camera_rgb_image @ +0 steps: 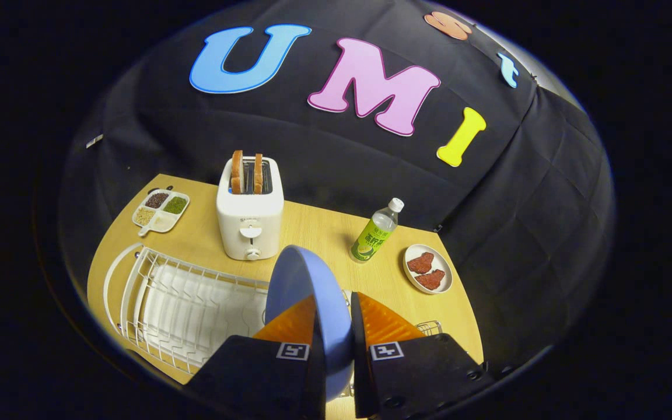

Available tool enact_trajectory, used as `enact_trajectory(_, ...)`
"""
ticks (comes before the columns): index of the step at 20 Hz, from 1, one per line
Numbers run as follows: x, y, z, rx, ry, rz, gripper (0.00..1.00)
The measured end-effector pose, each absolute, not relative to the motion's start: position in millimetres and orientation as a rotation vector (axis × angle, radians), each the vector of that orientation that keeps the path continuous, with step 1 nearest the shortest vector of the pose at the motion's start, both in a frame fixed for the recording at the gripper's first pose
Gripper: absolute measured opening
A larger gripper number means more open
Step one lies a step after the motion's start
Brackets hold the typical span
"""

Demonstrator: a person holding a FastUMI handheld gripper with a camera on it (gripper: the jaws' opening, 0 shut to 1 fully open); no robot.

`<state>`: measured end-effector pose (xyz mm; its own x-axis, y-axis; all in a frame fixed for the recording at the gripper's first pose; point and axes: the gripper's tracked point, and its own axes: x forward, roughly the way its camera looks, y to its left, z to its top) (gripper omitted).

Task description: Take the plate from the dish rack, then take the spoon from the basket and place it into the plate.

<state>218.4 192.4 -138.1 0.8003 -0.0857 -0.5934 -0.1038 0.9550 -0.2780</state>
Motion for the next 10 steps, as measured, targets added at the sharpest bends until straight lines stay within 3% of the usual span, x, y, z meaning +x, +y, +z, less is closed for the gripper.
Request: enact_trajectory(10,162,116,-107,0.091,0.720,0.170,0.23)
